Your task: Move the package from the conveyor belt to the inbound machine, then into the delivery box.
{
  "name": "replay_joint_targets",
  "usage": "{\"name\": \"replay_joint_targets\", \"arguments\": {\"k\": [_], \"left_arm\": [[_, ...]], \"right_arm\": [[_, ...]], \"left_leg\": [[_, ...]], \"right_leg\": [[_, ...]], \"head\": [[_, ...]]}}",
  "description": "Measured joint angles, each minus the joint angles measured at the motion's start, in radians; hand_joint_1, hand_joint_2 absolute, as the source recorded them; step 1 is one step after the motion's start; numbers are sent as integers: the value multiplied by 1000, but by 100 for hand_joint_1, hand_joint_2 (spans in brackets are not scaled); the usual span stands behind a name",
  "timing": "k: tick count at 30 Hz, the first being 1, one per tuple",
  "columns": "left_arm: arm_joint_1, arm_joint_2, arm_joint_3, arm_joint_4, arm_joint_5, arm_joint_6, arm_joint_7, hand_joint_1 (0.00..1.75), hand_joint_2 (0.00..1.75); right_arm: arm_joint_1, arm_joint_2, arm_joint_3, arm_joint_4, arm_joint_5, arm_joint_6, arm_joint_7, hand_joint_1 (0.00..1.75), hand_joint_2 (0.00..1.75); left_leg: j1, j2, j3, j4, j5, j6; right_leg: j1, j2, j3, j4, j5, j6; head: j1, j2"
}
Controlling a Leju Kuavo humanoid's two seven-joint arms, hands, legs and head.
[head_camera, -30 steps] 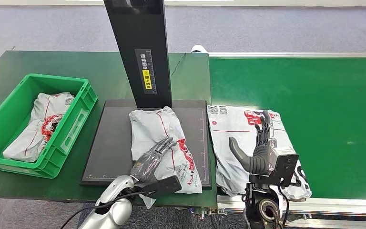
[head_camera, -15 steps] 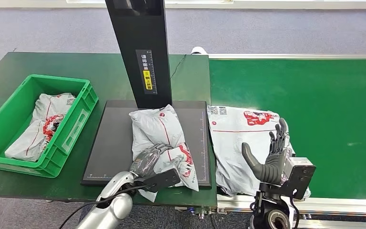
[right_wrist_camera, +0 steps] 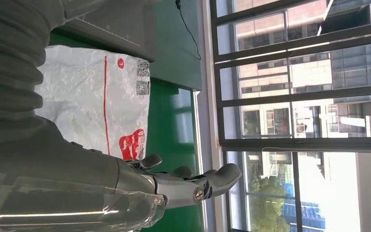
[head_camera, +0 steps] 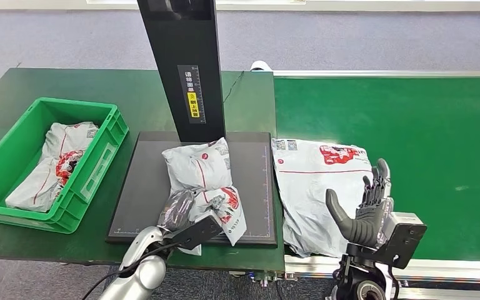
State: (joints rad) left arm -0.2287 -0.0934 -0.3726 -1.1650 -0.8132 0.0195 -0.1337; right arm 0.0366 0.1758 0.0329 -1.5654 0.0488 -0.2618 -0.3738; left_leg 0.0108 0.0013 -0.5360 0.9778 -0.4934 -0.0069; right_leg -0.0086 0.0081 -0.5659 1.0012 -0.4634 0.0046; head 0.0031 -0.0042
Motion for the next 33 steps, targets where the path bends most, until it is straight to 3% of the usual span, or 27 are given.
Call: {"name": "replay_joint_targets", "arguments": {"k": [4,11,13,18,23,28,33], "left_arm": [[33,0,22,-30,-10,102,-61,175,175],[97,3,66,-168,-70,517,-281,175,175],[112,6,83,-222,-74,587,-347,175,175],[139,-3,142,-318,-98,603,-464,175,175],[149,-62,267,-402,-188,606,-557,175,175],[145,-95,356,-439,-244,606,-550,175,175],[85,-106,464,-425,-352,606,-402,175,175]], "right_arm": [[0,0,-3,0,-1,0,0,0,175],[-3,-1,-3,1,-32,-1,-16,0,175],[-7,-2,-1,5,-46,-5,-24,0,175],[-22,-8,10,19,-65,-16,-34,0,175],[-32,-13,17,33,-86,-31,-39,0,175],[-36,-19,22,44,-91,-39,-39,0,175],[-26,-24,22,43,-94,-55,-39,0,175]], "left_leg": [[0,0,-2,0,0,0],[0,0,-6,0,0,0],[0,0,-7,0,0,0],[0,0,-7,0,0,0],[0,0,-7,0,0,0],[0,-1,-7,0,0,0],[0,0,-7,0,0,0]], "right_leg": [[0,0,-2,0,0,0],[0,0,-5,0,0,0],[0,0,-6,0,0,0],[0,-1,-7,0,0,0],[0,-1,-7,0,0,0],[0,-1,-7,0,0,0],[0,0,-7,0,0,0]], "head": [[0,0],[0,0],[0,0],[0,0],[0,0],[0,0],[0,0]]}}
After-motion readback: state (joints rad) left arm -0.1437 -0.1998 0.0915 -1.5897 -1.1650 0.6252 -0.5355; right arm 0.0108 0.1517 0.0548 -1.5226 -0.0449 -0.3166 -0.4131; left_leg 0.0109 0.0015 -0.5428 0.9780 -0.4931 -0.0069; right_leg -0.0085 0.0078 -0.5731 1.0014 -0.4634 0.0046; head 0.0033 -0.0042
